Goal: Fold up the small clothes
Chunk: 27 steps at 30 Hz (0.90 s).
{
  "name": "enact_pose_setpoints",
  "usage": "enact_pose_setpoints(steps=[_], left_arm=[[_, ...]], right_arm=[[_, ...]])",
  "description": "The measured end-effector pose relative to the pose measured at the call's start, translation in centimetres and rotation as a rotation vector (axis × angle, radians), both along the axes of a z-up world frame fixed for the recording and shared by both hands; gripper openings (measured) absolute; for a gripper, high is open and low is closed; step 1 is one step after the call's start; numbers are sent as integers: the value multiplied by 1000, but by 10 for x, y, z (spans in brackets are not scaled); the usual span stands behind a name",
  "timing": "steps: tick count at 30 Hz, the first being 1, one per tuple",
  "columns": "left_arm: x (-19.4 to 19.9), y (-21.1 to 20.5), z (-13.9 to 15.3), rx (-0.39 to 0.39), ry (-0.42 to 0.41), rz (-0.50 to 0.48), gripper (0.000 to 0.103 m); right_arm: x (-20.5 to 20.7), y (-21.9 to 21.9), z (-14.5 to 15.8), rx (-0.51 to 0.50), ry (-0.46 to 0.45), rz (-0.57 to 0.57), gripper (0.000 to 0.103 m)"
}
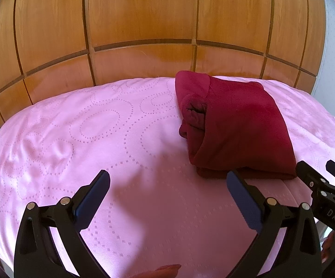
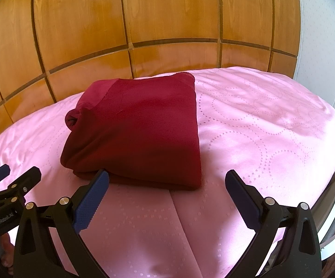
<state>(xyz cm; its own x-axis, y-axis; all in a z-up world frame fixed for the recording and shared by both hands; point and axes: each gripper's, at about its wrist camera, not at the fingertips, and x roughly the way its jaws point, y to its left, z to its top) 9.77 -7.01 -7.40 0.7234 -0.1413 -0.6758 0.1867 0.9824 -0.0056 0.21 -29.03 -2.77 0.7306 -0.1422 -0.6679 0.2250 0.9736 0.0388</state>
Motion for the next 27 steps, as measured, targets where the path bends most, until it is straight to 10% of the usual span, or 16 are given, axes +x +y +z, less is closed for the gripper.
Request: enact_pose_setpoints(steps=[27], left_arm=[[30, 23, -14, -11, 84, 32, 101]], right_arm=[[17, -24, -10, 34, 18, -14, 99]])
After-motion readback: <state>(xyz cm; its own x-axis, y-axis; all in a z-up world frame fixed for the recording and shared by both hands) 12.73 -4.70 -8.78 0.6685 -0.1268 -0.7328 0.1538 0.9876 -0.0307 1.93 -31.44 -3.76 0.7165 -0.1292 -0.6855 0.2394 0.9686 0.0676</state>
